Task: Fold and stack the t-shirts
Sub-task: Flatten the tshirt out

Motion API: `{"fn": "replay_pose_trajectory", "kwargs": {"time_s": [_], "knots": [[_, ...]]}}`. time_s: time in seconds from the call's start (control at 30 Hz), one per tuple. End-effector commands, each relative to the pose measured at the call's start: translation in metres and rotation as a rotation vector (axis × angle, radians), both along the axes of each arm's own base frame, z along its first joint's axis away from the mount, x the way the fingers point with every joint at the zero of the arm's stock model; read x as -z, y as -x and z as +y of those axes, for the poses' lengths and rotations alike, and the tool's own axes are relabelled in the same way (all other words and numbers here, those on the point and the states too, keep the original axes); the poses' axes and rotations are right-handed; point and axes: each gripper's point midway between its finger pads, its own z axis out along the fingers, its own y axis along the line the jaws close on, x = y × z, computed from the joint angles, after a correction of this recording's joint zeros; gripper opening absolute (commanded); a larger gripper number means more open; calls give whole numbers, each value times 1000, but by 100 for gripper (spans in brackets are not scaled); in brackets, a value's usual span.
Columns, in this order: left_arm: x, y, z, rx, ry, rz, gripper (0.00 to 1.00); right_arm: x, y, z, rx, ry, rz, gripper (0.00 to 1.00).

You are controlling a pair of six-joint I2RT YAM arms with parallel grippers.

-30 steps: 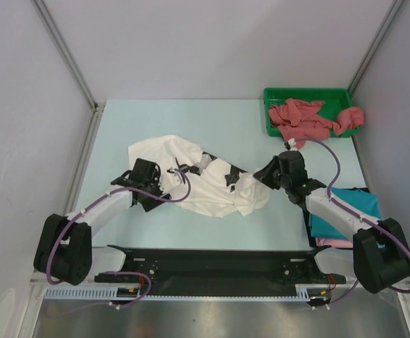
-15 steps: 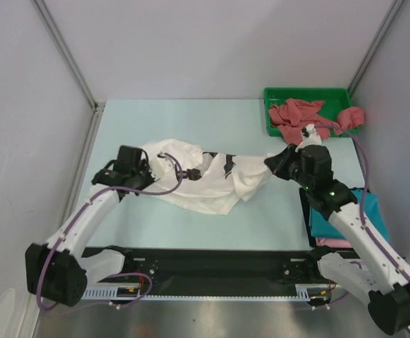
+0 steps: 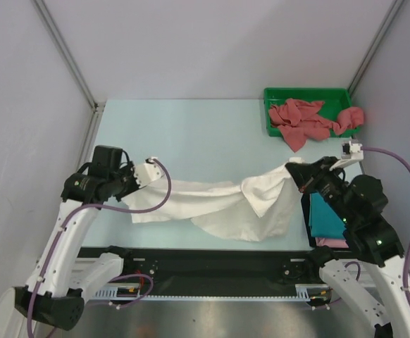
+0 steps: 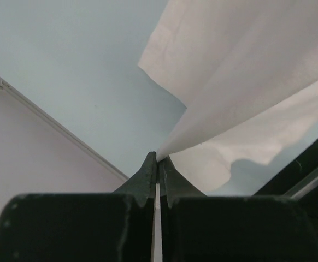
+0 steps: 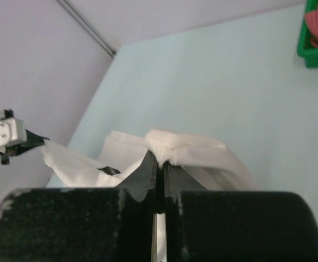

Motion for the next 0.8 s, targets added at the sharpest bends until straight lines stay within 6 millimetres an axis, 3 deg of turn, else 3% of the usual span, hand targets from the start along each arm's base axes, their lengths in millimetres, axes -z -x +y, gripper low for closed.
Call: {"fn": "replay_pose_trajectory", "kwargs": {"time_s": [0.0,0.03,0.1,0.13,0.17,0.2,0.23,0.27,0.3,0.37,0.47,0.5,0.53,0.6,0.67,0.7,0.77], "knots": [[10,-54,-4,47,-60,-66,1,35,-43,0,73,89,32,0],[26,-71,-8,55,-71,-25,4,47,-63,5,79,114,41,0],[27,-107,-16,46,-58,-78,8,67,-86,8,91,160,69,0],[47,-123,-19,31,-60,-30,12,79,-97,9,99,173,91,0],[54,-137,-18,2,-73,-27,16,99,-118,13,105,188,133,0],[44,-161,-21,-43,-50,-84,21,109,-129,11,120,172,165,0],[48,-174,-17,-84,-66,-94,34,115,-140,13,119,150,183,0],[65,-189,-9,-141,-113,-73,39,138,-153,13,119,140,256,0],[54,-207,-9,-199,-90,-131,41,146,-159,14,107,93,301,0],[43,-213,-11,-231,-60,-157,45,153,-168,15,100,68,336,0],[32,-188,-38,-117,80,-124,54,171,-171,12,117,72,389,0],[31,-161,-49,-24,114,-93,55,170,-169,11,122,72,388,0],[37,-146,-52,16,110,-68,56,170,-168,10,121,73,384,0],[67,-104,-47,96,47,17,56,175,-162,7,129,80,389,0],[94,-75,-41,137,-23,93,55,173,-157,4,134,87,375,0],[119,-55,-33,163,-67,157,55,176,-154,2,140,89,379,0],[133,-48,-25,164,-111,145,55,174,-151,-1,147,91,371,0]]}}
